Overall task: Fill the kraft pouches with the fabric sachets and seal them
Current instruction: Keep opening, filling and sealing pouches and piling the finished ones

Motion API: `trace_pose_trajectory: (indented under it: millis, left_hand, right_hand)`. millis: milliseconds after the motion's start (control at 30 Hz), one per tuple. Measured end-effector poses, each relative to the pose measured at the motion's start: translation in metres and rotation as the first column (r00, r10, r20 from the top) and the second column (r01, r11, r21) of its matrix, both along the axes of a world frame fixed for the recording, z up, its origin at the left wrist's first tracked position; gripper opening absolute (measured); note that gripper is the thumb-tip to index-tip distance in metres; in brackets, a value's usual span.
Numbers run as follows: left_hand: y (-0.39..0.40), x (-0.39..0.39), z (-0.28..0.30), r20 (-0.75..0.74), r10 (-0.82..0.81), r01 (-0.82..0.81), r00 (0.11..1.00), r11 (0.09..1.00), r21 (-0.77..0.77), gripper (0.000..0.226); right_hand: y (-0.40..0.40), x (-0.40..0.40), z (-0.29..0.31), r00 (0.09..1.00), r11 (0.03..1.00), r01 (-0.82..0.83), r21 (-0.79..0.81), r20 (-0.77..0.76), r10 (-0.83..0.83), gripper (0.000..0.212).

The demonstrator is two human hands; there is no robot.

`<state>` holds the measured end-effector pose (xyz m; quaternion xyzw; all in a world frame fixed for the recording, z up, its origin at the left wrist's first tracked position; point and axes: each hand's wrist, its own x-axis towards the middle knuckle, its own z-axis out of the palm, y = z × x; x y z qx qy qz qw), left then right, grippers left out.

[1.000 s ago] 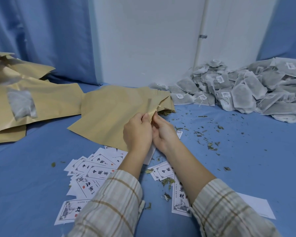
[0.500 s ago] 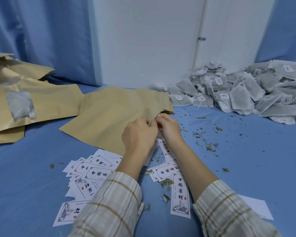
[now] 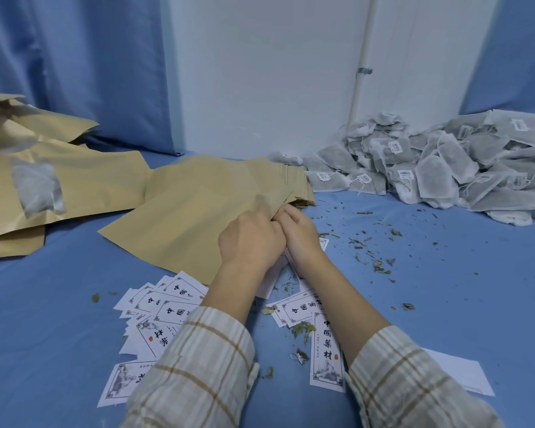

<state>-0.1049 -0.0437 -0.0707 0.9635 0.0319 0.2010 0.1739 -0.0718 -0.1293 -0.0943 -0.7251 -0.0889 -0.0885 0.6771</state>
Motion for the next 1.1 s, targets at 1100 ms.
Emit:
trace_pose_trajectory:
  millis: [1100]
  left_hand:
    - [-0.011,0.002,-0.025,0.229,-0.021,0.110,0.973,0.917,-0.384,0.025]
  right_hand:
    - [0.009,-0.004,-0.003,0.960,0.932,0.274,-0.238,0.019,-0.278,0.044]
